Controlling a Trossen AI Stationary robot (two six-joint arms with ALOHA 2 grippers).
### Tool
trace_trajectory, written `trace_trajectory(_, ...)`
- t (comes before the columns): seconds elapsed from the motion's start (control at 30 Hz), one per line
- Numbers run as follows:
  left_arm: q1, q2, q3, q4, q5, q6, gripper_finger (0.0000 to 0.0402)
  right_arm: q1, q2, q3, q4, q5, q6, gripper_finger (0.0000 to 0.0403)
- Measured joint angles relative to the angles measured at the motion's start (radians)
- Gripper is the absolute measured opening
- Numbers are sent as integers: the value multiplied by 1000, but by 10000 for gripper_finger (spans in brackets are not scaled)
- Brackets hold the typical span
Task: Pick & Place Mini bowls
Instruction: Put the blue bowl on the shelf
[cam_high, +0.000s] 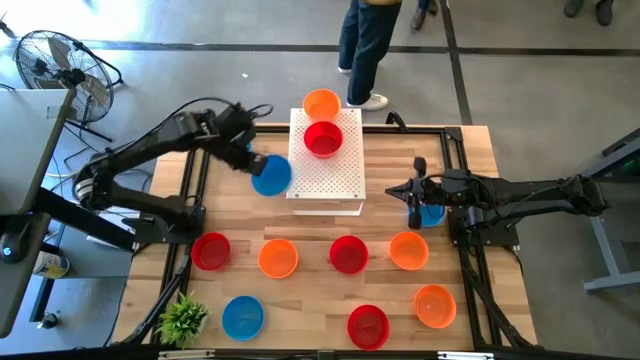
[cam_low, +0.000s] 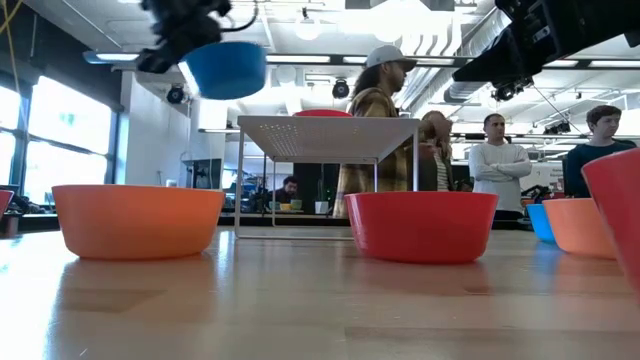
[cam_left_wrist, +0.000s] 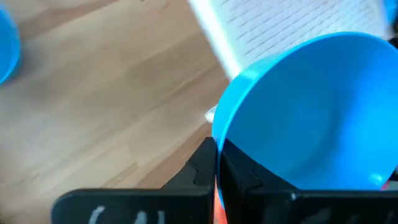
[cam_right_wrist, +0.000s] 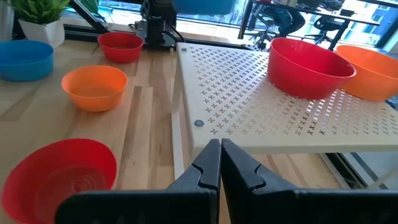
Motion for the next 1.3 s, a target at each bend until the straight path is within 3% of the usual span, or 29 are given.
trace_trajectory(0.37, 0, 276, 252, 17, 129, -48, 0, 0, 0, 0, 0, -4, -27, 0)
trace_trajectory(1.03, -40, 424, 259, 75, 112, -157, 0, 0, 0, 0, 0, -19, -72, 0)
trace_trajectory(1.3, -40, 429, 259, 99, 107, -155, 2, 0, 0, 0, 0, -25, -72, 0)
